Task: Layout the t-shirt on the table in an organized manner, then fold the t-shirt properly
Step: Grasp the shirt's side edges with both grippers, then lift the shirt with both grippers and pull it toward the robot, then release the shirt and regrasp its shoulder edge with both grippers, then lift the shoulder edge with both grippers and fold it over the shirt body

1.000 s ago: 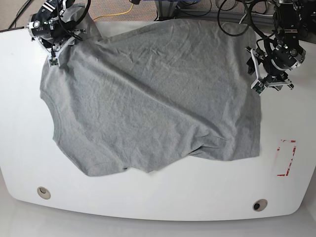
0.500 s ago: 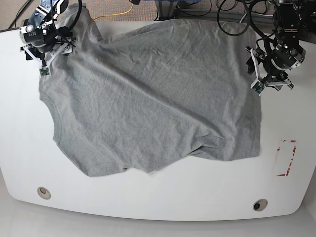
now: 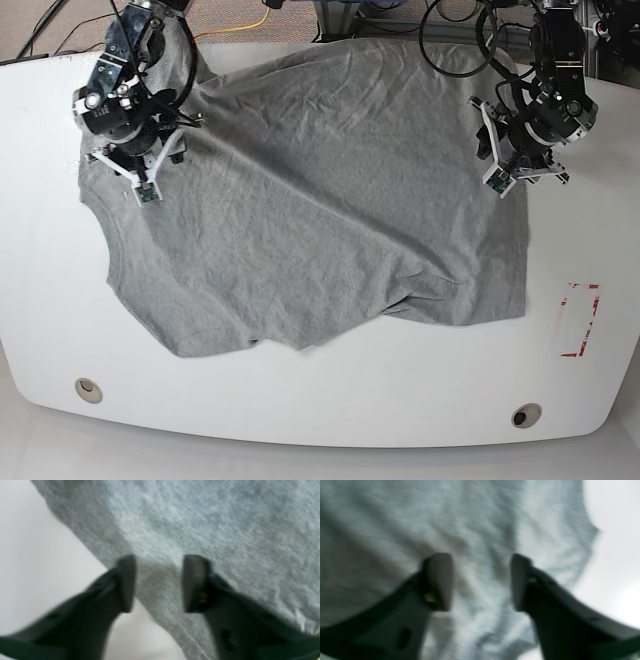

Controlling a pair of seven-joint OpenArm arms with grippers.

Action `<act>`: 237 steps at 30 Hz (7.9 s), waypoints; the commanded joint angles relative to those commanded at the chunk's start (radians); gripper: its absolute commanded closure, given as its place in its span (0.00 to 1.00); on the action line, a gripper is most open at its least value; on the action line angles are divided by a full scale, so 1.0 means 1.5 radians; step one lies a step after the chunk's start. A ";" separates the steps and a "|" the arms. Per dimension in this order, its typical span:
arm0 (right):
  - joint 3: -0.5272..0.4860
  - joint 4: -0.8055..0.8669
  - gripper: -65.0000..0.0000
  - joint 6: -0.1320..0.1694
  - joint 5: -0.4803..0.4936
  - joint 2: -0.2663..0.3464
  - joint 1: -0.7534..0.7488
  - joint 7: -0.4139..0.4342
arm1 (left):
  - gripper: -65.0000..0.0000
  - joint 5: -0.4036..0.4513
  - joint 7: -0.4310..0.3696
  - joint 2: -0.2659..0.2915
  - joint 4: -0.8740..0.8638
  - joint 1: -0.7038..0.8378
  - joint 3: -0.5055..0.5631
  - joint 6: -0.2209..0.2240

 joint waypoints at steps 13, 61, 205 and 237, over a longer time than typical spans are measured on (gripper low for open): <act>-0.045 -0.097 0.96 0.000 -0.005 -0.014 0.002 0.028 | 0.88 0.000 -0.001 -0.024 -0.177 -0.062 -0.003 0.000; -0.099 -0.251 0.96 0.000 -0.006 -0.009 0.265 0.079 | 0.60 -0.001 -0.001 -0.142 -0.273 -0.361 0.108 0.000; 0.018 -0.134 1.00 -0.001 -0.001 0.027 -0.108 0.092 | 0.31 -0.007 0.080 -0.045 -0.001 0.001 -0.329 0.000; 0.019 -0.135 1.00 0.000 -0.001 0.030 -0.108 0.092 | 0.31 -0.074 0.037 -0.048 -0.221 0.002 -0.261 0.000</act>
